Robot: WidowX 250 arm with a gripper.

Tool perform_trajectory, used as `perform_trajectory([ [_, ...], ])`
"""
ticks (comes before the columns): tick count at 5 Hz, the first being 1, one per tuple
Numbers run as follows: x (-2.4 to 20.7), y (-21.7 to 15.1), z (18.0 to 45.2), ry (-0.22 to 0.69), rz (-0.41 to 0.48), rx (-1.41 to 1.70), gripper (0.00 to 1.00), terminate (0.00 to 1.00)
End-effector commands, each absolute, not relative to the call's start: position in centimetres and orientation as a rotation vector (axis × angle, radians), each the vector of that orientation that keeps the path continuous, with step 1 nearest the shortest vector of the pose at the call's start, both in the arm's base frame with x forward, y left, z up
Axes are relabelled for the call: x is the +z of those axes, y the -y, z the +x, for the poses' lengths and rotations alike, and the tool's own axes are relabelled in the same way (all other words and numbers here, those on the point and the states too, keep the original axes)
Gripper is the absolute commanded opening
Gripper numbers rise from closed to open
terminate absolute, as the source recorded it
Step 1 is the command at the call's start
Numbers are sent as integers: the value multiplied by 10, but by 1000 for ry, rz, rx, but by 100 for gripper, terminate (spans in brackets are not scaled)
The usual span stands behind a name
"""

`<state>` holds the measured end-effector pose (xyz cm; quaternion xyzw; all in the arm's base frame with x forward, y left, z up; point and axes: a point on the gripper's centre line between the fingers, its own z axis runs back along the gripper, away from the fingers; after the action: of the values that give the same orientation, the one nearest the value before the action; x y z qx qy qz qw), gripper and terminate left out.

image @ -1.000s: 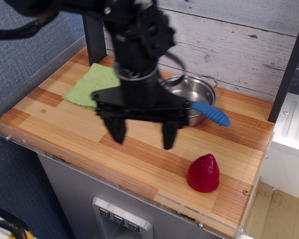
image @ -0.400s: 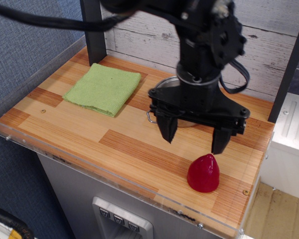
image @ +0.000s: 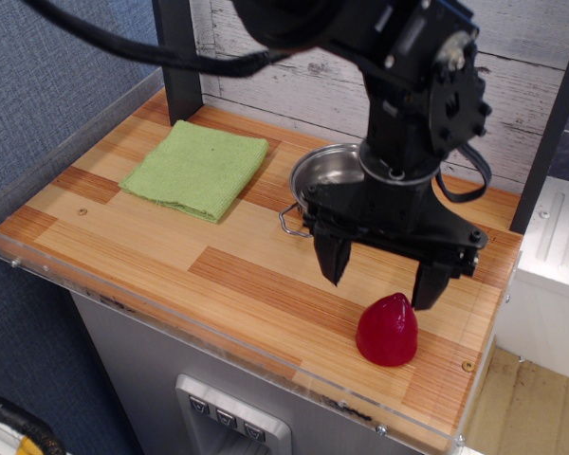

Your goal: Place red potato on top of green cloth.

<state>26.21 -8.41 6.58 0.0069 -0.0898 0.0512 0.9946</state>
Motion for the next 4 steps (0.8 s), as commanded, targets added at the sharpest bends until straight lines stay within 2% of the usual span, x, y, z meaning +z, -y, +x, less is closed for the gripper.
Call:
perform_trajectory([
  [1, 46, 99, 263, 185, 14, 62, 100, 0],
  [4, 20, 97, 262, 160, 23, 92, 100, 0],
])
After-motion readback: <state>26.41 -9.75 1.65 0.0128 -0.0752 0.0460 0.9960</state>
